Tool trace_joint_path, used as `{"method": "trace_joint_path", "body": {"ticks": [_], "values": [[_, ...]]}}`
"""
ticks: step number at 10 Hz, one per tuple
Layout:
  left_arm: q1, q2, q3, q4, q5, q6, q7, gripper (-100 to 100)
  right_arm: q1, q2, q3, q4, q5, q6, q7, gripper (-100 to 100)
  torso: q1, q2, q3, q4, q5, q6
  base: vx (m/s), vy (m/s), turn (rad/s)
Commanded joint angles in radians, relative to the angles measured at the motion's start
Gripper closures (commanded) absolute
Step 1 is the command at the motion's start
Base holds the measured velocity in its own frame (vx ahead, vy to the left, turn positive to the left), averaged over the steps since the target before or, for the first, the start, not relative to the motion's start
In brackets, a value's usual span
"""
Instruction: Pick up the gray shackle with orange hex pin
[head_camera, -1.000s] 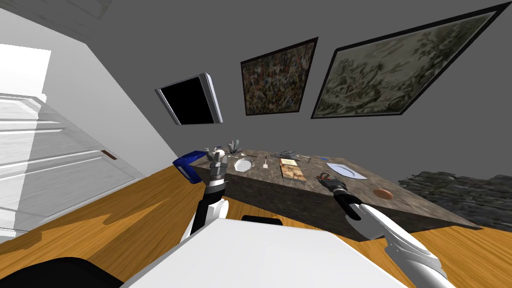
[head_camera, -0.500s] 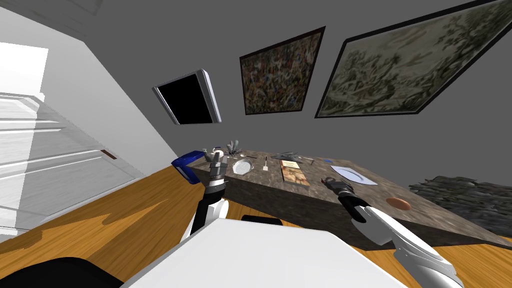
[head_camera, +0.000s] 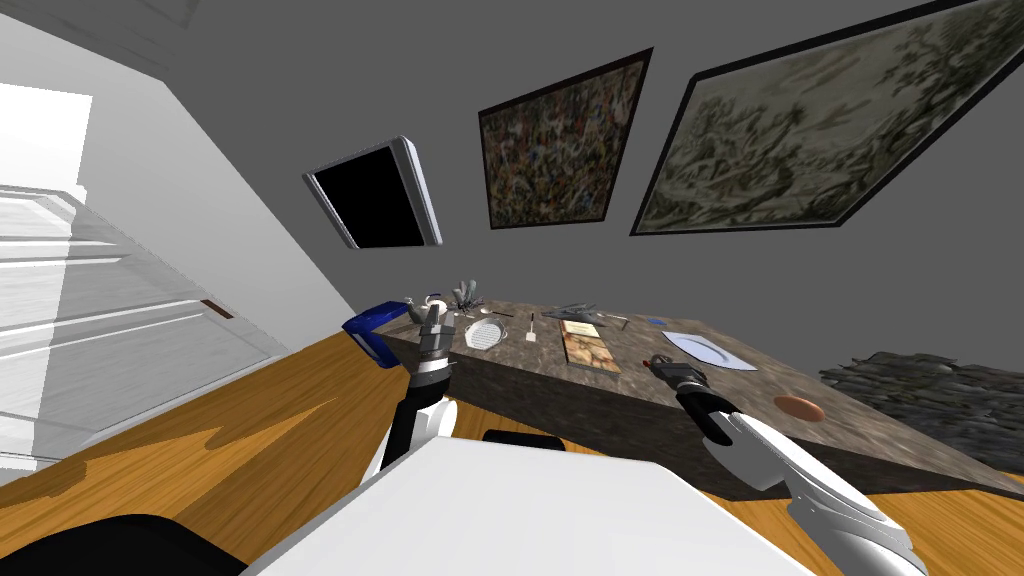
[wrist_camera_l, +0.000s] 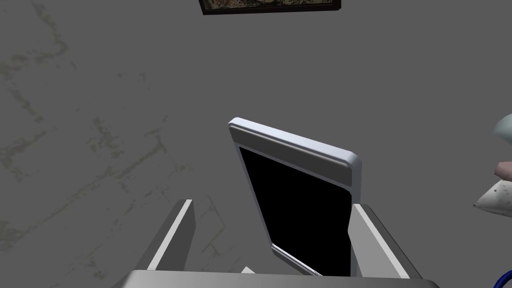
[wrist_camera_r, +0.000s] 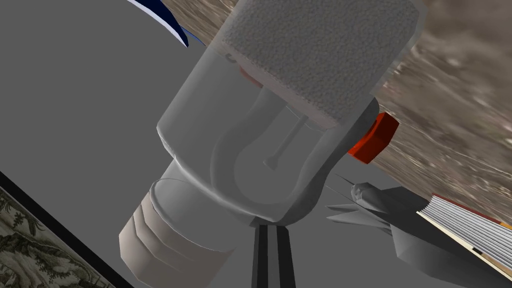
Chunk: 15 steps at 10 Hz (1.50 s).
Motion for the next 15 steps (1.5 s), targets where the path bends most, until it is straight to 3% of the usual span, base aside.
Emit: {"method": "trace_joint_path", "body": {"ticks": [1, 2, 3, 5, 7, 8, 10, 11, 14, 15], "values": [[0.000, 0.000, 0.000, 0.000, 0.000, 0.000, 0.000, 0, 0.000, 0.000, 0.000, 0.000, 0.000, 0.000, 0.000, 100, 0.000, 0.000, 0.000, 0.000, 0.000, 0.000, 0.000, 0.000, 0.000], [0.000, 0.000, 0.000, 0.000, 0.000, 0.000, 0.000, 0, 0.000, 0.000, 0.000, 0.000, 0.000, 0.000, 0.000, 0, 0.000, 0.000, 0.000, 0.000, 0.000, 0.000, 0.000, 0.000, 0.000], [0.000, 0.000, 0.000, 0.000, 0.000, 0.000, 0.000, 0, -0.030, -0.012, 0.020, 0.013, 0.027, -0.022, -0.016, -100, 0.000, 0.000, 0.000, 0.000, 0.000, 0.000, -0.032, -0.041, -0.036], [0.000, 0.000, 0.000, 0.000, 0.000, 0.000, 0.000, 0, -0.049, -0.021, 0.034, 0.021, 0.045, -0.036, -0.026, -100, -0.005, 0.004, 0.002, 0.001, -0.001, 0.000, -0.067, -0.074, -0.028], [0.000, 0.000, 0.000, 0.000, 0.000, 0.000, 0.000, 0, -0.098, -0.043, 0.069, 0.038, 0.089, -0.072, -0.050, -100, -0.002, 0.004, 0.002, 0.001, -0.001, 0.000, -0.073, -0.037, -0.036], [0.000, 0.000, 0.000, 0.000, 0.000, 0.000, 0.000, 0, -0.098, -0.043, 0.069, 0.038, 0.089, -0.072, -0.050, -100, -0.003, 0.005, 0.003, 0.001, 0.000, 0.000, -0.055, -0.050, -0.016], [0.000, 0.000, 0.000, 0.000, 0.000, 0.000, 0.000, 0, -0.159, -0.073, 0.114, 0.057, 0.143, -0.117, -0.078, -100, -0.003, 0.003, 0.002, 0.001, -0.001, 0.000, -0.055, -0.060, -0.046], [0.000, 0.000, 0.000, 0.000, 0.000, 0.000, 0.000, 0, -0.159, -0.073, 0.114, 0.057, 0.143, -0.117, -0.078, -100, -0.004, 0.004, 0.002, 0.001, -0.001, 0.000, -0.052, -0.054, -0.024], [0.000, 0.000, 0.000, 0.000, 0.000, 0.000, 0.000, 0, -0.260, -0.126, 0.194, 0.089, 0.233, -0.195, -0.126, -100, -0.005, 0.005, 0.003, 0.001, -0.001, 0.000, -0.085, -0.078, -0.071], [0.000, 0.000, 0.000, 0.000, 0.000, 0.000, 0.000, 0, -0.263, -0.126, 0.194, 0.089, 0.237, -0.195, -0.126, -100, -0.006, 0.007, 0.004, 0.001, -0.001, 0.000, -0.090, -0.078, -0.012]]}}
